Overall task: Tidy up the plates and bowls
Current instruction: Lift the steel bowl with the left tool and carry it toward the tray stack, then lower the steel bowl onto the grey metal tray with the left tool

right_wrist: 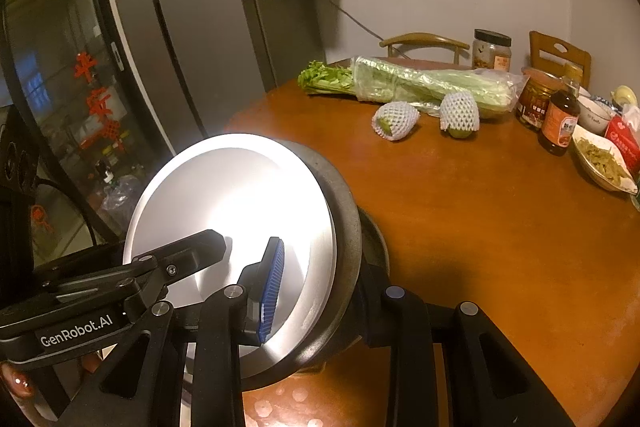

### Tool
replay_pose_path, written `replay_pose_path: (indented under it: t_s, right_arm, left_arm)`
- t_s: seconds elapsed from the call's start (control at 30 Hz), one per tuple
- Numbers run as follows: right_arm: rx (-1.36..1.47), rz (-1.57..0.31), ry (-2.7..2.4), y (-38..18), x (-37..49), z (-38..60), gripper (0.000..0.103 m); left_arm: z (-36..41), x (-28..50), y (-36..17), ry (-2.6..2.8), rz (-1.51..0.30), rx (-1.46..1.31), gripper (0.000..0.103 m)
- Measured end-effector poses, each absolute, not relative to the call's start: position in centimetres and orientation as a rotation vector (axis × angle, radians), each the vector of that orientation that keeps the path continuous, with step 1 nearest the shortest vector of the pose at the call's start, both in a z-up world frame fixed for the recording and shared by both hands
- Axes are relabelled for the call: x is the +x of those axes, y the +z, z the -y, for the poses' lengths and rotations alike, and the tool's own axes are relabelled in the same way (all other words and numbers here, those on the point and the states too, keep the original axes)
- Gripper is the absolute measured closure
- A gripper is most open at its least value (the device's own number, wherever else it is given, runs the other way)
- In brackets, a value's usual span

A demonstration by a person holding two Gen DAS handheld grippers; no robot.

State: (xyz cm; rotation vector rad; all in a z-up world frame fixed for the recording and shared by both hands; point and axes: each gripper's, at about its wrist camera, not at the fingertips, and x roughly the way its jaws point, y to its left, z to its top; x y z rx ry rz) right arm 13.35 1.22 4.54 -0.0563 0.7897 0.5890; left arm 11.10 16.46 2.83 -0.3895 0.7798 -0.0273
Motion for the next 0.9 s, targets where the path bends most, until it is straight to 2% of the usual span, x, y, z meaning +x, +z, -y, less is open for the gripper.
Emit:
replay_pose_path:
  t_s: [0.9]
  right_arm:
    - [-0.102,-0.874,0.548,3.1,14.4,-1.6,0.07]
  left_arm:
    - [-16.3,12.6,0.8,-0.012,-0.874,-0.385,0.048]
